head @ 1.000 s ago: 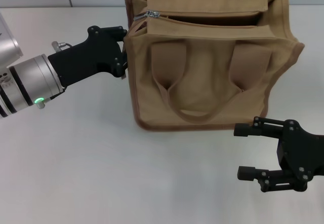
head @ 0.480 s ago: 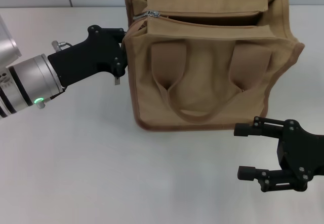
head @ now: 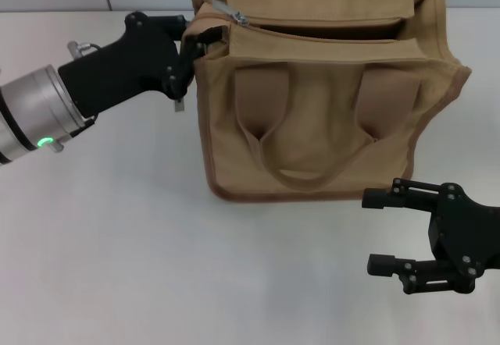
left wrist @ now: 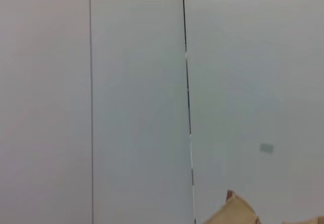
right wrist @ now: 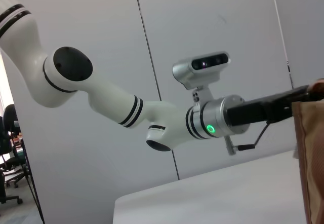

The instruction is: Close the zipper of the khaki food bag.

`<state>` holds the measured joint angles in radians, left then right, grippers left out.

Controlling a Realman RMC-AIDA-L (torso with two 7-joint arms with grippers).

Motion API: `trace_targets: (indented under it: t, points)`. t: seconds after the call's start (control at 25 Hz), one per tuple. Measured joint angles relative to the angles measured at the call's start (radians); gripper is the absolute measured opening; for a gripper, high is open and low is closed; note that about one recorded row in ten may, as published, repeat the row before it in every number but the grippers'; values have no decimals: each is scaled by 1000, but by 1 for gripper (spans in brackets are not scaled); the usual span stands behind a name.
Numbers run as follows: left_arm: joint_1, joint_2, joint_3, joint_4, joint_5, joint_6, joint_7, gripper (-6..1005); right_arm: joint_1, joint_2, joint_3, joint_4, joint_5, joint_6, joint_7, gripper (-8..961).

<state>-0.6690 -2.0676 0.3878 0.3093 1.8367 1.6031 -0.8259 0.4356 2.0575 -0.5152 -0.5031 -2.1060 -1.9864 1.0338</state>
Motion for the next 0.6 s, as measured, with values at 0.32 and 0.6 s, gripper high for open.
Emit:
trace_targets:
  t: [0.32, 0.6]
  points:
    - [-9, -2, -2, 14, -1, 35, -9, 10, 0, 0, 6, 0, 0, -27, 0, 823]
    - [-28, -5, -2, 14, -1, 38, -7, 9, -1, 0, 11, 0, 0, -29, 0, 823]
